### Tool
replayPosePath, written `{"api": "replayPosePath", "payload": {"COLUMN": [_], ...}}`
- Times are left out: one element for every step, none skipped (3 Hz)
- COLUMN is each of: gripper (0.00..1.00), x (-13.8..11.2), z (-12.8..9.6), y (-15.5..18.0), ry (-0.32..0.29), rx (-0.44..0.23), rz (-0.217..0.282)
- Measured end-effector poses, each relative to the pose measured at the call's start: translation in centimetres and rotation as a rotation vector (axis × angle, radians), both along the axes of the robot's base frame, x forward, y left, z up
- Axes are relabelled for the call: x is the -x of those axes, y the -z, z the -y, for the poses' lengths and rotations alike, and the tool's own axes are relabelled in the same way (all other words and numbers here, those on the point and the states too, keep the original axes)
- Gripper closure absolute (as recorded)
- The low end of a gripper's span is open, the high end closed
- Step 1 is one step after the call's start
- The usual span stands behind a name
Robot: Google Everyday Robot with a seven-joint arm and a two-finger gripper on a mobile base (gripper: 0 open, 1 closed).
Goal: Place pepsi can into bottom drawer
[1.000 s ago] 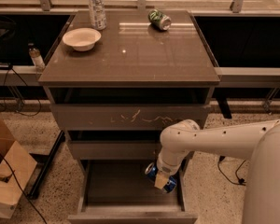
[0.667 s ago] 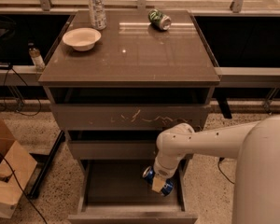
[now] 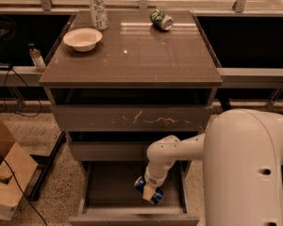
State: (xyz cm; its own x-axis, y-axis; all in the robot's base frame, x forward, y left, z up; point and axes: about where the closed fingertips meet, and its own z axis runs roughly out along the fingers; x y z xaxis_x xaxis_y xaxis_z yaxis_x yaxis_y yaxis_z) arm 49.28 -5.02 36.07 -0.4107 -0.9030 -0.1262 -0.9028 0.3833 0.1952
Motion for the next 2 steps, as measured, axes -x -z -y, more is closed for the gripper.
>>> {"api": "replayPosePath", "payload": {"gripper": [1.0,1.0], "x": [0.3,0.8], "z": [-0.8,-0.8], "y": [3.6,7.3], "ry": [0.039,0.116], "rx": [-0.012,-0.044], "rz": [-0.046,-0.089]}}
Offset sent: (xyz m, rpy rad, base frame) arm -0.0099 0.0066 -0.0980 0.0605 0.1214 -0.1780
